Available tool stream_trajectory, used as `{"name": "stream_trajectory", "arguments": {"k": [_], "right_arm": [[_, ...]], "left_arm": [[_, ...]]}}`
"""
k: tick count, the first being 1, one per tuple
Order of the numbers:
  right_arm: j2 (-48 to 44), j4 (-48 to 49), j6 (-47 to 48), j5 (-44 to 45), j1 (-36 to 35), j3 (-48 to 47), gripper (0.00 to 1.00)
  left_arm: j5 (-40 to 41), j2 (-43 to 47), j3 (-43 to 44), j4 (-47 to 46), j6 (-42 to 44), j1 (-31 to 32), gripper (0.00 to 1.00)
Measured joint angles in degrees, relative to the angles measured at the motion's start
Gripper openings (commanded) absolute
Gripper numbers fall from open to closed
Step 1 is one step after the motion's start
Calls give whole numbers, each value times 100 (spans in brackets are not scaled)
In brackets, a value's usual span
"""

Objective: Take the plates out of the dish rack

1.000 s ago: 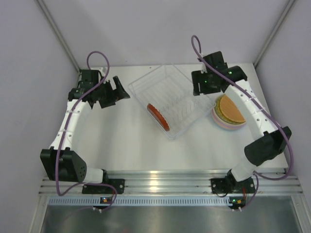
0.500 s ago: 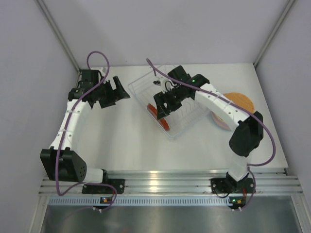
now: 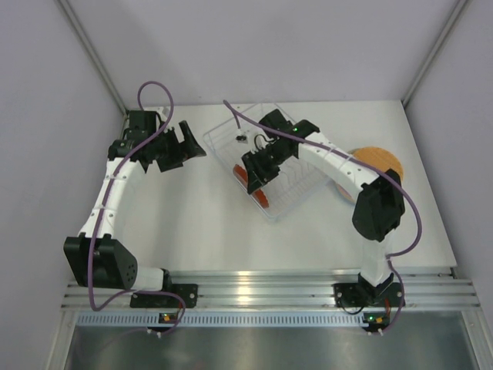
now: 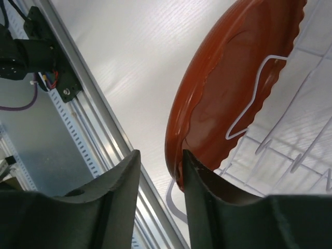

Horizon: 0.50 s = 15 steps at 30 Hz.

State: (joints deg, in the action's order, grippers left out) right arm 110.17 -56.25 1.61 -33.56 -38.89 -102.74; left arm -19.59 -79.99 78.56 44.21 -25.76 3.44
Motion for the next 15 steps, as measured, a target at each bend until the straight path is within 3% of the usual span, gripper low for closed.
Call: {"name": "stream_trajectory", "arguments": {"k": [8, 15], "right_arm": [[15, 50, 44, -278, 31, -155, 7], [15, 70, 33, -647, 175, -173, 0]], "left_arm": [[13, 0, 0, 0, 0, -2, 97], [20, 0, 0, 0, 2, 0, 97]]}}
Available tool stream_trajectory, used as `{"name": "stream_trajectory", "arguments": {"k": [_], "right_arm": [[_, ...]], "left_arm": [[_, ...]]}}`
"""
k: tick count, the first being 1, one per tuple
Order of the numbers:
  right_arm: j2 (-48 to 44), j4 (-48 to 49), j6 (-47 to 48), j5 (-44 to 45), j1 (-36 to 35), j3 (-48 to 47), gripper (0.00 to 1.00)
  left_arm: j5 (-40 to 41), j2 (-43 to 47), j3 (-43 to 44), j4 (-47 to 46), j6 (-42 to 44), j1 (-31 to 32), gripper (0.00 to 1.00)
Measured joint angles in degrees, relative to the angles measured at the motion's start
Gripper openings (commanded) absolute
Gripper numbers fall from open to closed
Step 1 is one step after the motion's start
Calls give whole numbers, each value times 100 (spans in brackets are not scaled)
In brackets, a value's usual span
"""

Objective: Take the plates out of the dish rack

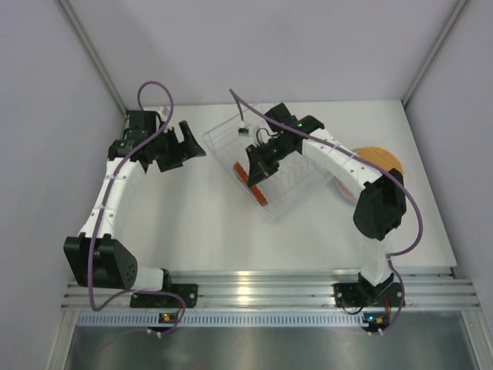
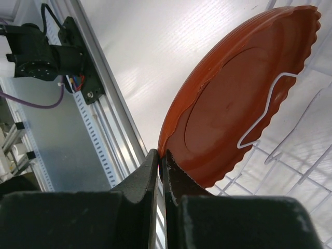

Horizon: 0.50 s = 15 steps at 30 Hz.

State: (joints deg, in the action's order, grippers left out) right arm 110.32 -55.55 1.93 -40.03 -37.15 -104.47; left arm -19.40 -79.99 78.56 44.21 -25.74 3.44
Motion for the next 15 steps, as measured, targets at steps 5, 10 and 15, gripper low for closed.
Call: {"name": "stream_trajectory", "arguments": {"k": [5, 10, 15], "right_arm": [[0, 208, -234, -577, 334, -35, 0], [-2, 828, -844, -1296, 887, -33, 0], [-125, 1652, -1550, -1812, 1394, 68, 0]], "left_arm": [[0, 0, 0, 0, 0, -2, 97], [0, 0, 0, 0, 0, -2, 97], [-2, 0, 0, 0, 0, 0, 97]]}}
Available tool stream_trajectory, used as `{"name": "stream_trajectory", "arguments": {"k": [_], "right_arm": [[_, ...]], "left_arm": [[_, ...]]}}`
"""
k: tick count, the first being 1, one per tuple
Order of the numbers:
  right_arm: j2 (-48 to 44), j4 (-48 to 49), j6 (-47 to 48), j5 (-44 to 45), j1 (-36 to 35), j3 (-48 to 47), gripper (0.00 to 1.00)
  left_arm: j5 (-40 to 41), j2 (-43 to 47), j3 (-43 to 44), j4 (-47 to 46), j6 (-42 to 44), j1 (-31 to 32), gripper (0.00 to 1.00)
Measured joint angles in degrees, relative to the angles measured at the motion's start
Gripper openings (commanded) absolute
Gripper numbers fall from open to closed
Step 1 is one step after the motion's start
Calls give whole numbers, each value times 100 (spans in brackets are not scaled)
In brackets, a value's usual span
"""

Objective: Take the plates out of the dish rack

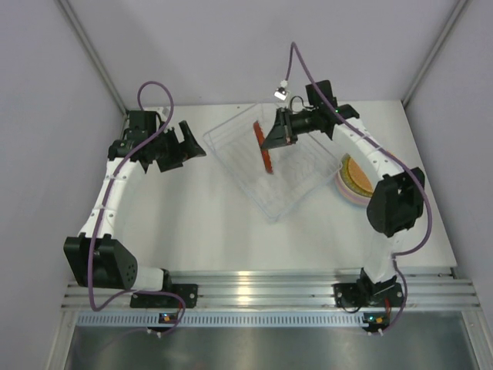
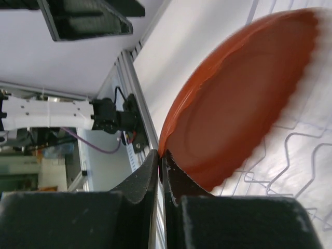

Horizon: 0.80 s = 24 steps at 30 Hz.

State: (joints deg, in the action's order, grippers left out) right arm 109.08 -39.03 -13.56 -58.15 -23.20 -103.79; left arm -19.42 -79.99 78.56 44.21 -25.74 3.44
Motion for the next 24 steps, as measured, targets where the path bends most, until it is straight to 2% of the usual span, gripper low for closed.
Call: {"name": "stream_trajectory", "arguments": {"k": [6, 9, 13, 16, 20, 24], "right_arm": [[-791, 1550, -1115, -142, 861, 929, 0], [-1152, 1366, -1108, 415, 1353, 940, 0], [-1237, 39, -549, 2170, 1558, -79, 0], [-1373, -791, -256, 3842, 1504, -608, 0], [-1585, -1703, -118, 5676, 1513, -647, 0], [-1598, -2065, -107, 6778, 1569, -129, 0]], "left_arm": [[0, 0, 0, 0, 0, 0, 97], [0, 0, -2, -2, 0, -2, 97], [-15, 0, -9, -4, -2, -2, 97], [-37, 0, -15, -9, -4, 0, 97], [-72, -2, -31, -20, -4, 0, 97], [-94, -4, -35, -26, -7, 0, 97]]}}
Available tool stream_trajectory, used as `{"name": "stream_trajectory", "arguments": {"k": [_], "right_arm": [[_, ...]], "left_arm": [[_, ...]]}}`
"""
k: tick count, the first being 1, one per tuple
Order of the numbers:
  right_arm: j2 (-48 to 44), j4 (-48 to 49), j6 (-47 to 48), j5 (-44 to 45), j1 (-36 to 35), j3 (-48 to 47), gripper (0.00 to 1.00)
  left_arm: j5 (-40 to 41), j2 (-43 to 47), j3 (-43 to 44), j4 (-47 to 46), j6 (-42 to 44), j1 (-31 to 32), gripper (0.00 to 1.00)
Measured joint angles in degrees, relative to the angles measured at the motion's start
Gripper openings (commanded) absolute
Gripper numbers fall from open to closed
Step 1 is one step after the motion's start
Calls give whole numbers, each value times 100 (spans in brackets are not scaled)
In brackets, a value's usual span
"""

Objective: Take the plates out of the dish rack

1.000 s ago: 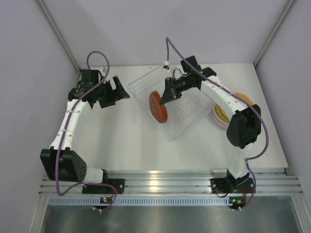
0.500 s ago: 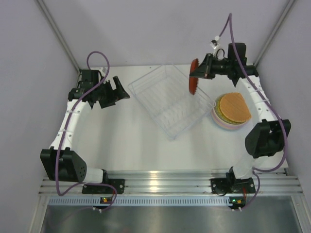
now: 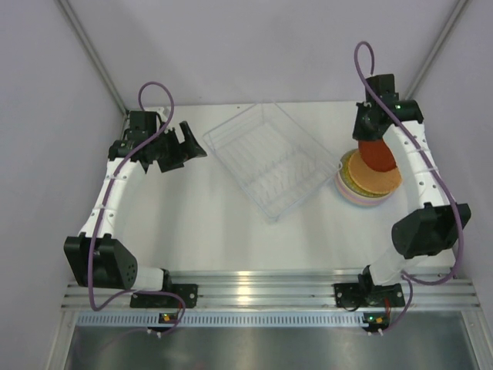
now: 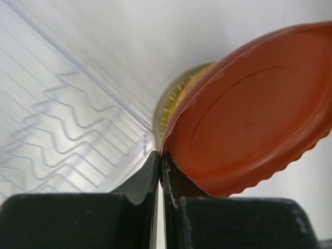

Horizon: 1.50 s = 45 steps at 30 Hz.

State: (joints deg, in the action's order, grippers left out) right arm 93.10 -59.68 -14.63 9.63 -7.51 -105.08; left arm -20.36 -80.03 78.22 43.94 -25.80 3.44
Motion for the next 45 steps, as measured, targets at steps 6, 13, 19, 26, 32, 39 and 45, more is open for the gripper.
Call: {"name": "stream_trajectory", "arguments": {"k": [6, 13, 19, 26, 32, 39, 45], "right_arm": [[149, -120, 68, 382, 92, 973, 0], [422, 35, 199, 317, 109, 1134, 43], [398, 131, 369, -83, 59, 1128, 61], [59, 369, 619, -927, -927, 1080, 29], [299, 693, 763, -1589, -2546, 968, 0], [1054, 732, 820, -1526, -3121, 979, 0], [1244, 741, 804, -1432, -3580, 984, 0]], "left_arm": [[-26, 0, -2, -7, 0, 0, 97], [-37, 0, -2, -7, 0, 0, 97], [-37, 0, -2, -4, 0, 0, 97], [-85, -39, 0, -7, -7, 0, 96], [-96, -52, 0, -4, -24, 4, 96], [116, -37, -63, -31, -17, 4, 95], [380, -9, -496, -20, -13, 4, 94]]}}
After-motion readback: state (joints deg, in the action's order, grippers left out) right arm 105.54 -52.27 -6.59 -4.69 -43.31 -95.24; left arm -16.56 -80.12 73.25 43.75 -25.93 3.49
